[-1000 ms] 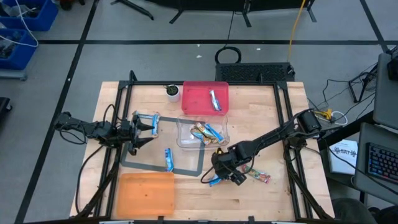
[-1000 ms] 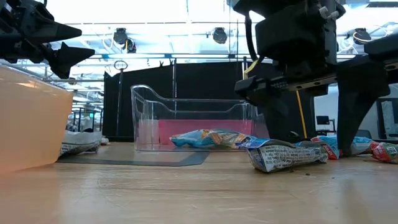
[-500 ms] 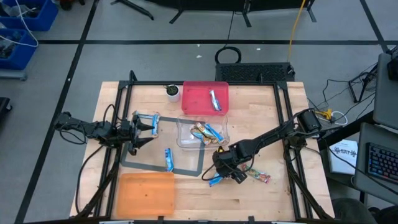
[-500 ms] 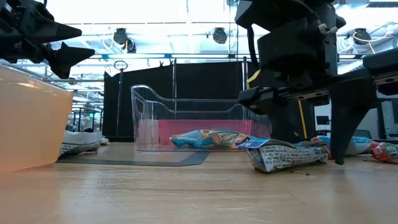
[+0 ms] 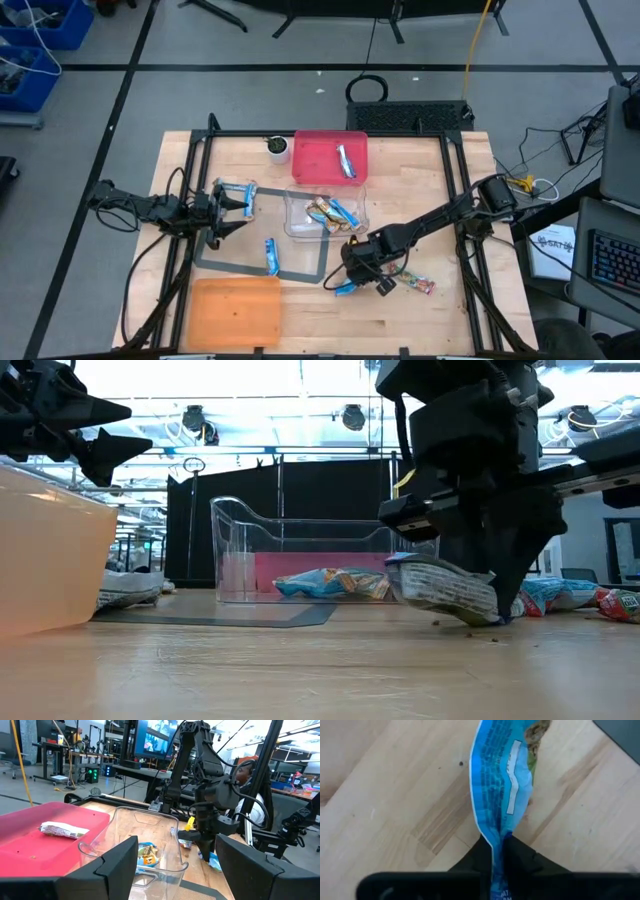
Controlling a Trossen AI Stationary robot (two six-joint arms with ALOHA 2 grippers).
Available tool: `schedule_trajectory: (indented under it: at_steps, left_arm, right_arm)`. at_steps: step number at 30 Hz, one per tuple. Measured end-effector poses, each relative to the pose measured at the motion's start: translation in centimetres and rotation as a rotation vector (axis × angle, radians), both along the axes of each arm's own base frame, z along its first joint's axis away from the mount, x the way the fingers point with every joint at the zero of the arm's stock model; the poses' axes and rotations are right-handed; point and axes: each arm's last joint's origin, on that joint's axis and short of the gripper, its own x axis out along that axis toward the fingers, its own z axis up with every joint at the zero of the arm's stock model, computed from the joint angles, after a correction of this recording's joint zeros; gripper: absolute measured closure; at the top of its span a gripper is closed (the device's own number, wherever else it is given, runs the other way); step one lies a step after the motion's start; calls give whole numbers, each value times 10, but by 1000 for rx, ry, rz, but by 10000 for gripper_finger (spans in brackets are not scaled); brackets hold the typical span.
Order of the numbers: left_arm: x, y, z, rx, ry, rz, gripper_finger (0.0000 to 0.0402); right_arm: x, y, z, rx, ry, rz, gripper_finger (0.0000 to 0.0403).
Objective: Pick and place Granola Bars by type
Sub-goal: Put the bottom blue granola bar into the red bin
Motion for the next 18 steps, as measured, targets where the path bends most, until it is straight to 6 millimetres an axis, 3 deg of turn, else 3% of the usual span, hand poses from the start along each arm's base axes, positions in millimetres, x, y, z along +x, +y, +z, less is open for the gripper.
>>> schedule_trajectory:
  at_steps: [9,18]
  left_arm:
    - [0,0,0,0,0,0,133]
    - [0,0,0,0,0,0,133]
  right_arm:
    - [0,-4,12,20,43,-131,398]
    - [2,-13,88,6,-144,-211,400]
